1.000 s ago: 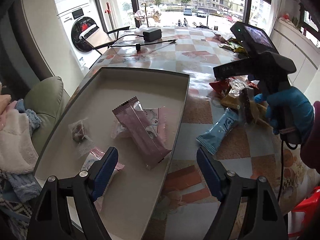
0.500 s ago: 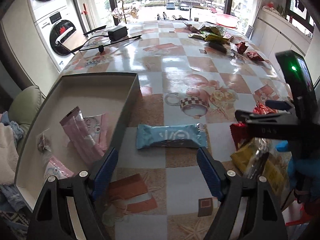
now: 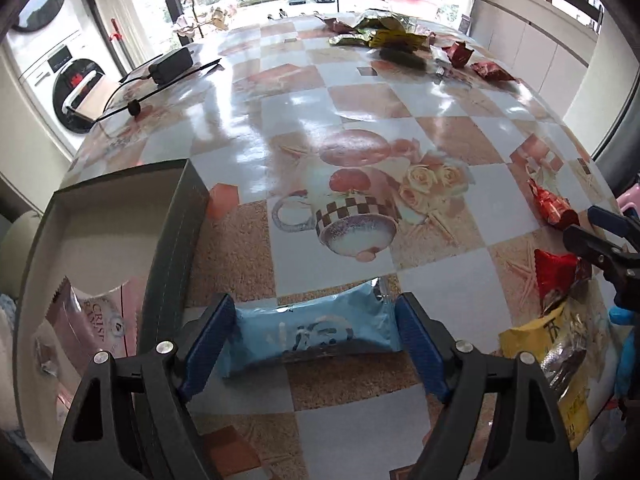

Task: Organize snacks

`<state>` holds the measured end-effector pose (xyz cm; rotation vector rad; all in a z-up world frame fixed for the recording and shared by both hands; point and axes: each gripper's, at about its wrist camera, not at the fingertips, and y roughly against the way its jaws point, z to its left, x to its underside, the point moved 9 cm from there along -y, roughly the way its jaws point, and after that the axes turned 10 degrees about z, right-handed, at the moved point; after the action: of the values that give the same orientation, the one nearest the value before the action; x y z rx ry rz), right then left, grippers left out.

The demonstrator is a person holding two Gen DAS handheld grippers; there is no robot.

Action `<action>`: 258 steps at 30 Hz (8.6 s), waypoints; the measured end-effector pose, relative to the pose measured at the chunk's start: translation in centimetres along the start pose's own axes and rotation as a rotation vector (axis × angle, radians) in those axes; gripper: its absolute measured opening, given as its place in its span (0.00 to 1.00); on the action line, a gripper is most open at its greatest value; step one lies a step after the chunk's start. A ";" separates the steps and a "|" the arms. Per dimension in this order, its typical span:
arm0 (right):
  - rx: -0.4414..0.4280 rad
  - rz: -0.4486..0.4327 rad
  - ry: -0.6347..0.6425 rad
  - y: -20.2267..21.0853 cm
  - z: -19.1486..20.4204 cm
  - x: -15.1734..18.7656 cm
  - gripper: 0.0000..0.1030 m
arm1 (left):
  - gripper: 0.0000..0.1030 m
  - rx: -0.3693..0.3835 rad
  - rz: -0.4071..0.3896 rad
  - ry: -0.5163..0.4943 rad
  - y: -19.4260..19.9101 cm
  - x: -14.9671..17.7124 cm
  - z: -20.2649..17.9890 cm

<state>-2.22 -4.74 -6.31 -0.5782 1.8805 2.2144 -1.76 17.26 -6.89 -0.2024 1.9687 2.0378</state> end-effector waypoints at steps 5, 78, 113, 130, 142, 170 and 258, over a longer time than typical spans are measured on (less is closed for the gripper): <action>-0.029 -0.033 -0.006 0.2 -0.2 -0.3 0.99 | 0.83 0.037 0.023 -0.007 0.9 2.5 -1.4; 0.078 -0.005 0.060 -0.9 0.1 -0.3 1.00 | 1.00 0.021 -0.145 0.122 0.2 1.6 -1.9; 0.115 0.008 0.076 -1.3 0.3 -0.3 1.00 | 1.00 0.022 -0.149 0.123 0.2 1.8 -1.8; 0.126 0.223 0.201 -4.1 0.2 -4.8 1.00 | 1.00 0.022 -0.150 0.123 0.1 1.8 -1.8; 0.125 0.299 0.091 -3.4 -1.2 -3.1 1.00 | 1.00 0.022 -0.149 0.122 0.1 1.8 -1.8; -0.029 0.192 0.090 1.4 1.7 -2.2 0.27 | 0.24 0.168 -0.038 0.139 4.3 2.6 -2.5; 0.016 0.196 0.038 3.7 -2.2 4.3 1.00 | 0.79 0.056 -0.054 -0.242 6.8 6.2 -11.3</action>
<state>-7.12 -8.05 -5.00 -0.4542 2.0527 2.3194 -10.90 6.64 -2.91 0.0041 1.8472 1.8730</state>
